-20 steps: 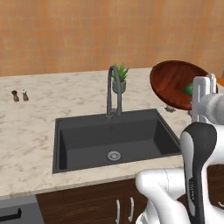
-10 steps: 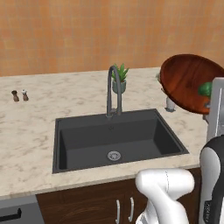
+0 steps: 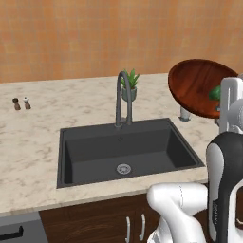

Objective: Pick the broccoli from the sink and place it in the bowl. Then pick the bowl and place it in the microwave. Then close the microwave door and press the start button.

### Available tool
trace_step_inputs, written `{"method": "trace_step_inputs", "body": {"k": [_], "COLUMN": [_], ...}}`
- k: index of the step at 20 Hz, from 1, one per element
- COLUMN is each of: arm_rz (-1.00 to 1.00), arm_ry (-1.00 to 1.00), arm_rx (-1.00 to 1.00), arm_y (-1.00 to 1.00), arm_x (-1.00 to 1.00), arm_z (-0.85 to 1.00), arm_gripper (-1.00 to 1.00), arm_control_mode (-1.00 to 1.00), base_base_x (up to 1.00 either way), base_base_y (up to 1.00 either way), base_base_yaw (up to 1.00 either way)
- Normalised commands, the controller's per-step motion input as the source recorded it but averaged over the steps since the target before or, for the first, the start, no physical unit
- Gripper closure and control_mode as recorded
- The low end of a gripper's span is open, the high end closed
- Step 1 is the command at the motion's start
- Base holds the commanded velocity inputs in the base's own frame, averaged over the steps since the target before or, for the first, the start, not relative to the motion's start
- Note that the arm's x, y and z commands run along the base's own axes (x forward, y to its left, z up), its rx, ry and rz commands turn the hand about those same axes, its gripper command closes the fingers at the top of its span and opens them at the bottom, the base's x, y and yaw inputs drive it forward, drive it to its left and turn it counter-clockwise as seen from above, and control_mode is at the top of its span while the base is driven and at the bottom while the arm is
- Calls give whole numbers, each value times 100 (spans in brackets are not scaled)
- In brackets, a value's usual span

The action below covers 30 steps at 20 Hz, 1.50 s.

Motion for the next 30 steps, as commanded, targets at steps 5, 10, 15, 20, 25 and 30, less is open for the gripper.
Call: {"method": "trace_step_inputs", "body": {"k": [5,10,15,20,25,30], "arm_rz": [0,0,0,0,0,0], "arm_ry": [0,0,0,0,0,0], "arm_rx": [0,0,0,0,0,0], "arm_y": [0,0,0,0,0,0], "arm_x": [0,0,0,0,0,0], "arm_z": [0,0,0,0,0,0], "arm_gripper": [100,100,100,100,100,100], "arm_control_mode": [100,100,100,100,100,100], "base_base_x": [-69,-56,0,0,0,30], "base_base_y": [-46,-66,-39,-16,-16,-48], "base_base_yaw": [-1,-9,-53,-77,-79,-57]}}
